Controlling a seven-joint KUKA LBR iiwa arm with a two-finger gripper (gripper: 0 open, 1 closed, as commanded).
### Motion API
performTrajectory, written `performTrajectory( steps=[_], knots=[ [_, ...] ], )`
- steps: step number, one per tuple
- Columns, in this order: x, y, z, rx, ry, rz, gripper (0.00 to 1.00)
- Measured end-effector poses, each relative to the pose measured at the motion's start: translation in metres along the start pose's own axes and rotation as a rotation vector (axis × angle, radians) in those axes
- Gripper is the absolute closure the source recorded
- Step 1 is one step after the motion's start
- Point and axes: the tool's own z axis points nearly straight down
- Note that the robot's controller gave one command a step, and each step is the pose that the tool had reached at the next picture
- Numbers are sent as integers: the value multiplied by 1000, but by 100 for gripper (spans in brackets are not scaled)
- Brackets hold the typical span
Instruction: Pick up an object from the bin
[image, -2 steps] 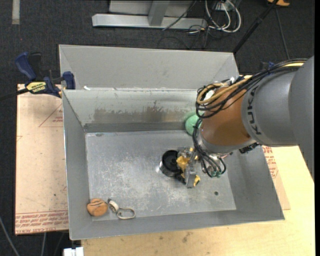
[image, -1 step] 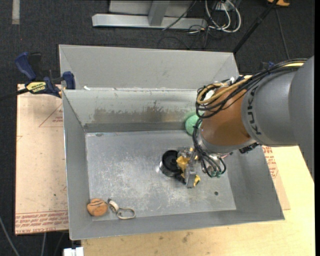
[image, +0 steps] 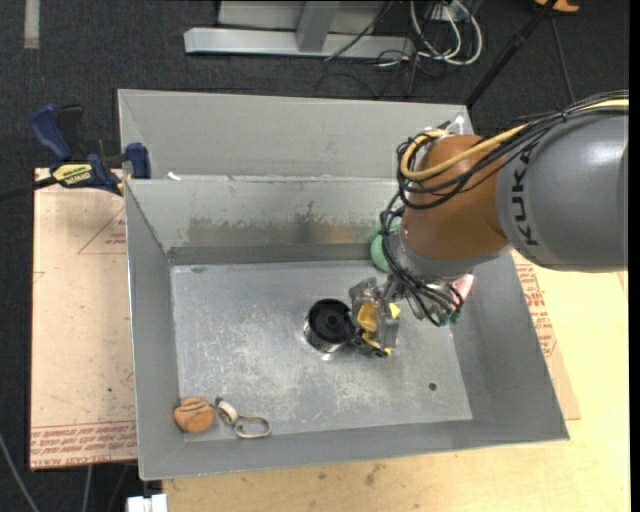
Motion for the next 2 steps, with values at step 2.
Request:
performTrajectory(
  steps=[2],
  knots=[
    [-32, -17, 35, 0, 1, -45, 100]
  ],
)
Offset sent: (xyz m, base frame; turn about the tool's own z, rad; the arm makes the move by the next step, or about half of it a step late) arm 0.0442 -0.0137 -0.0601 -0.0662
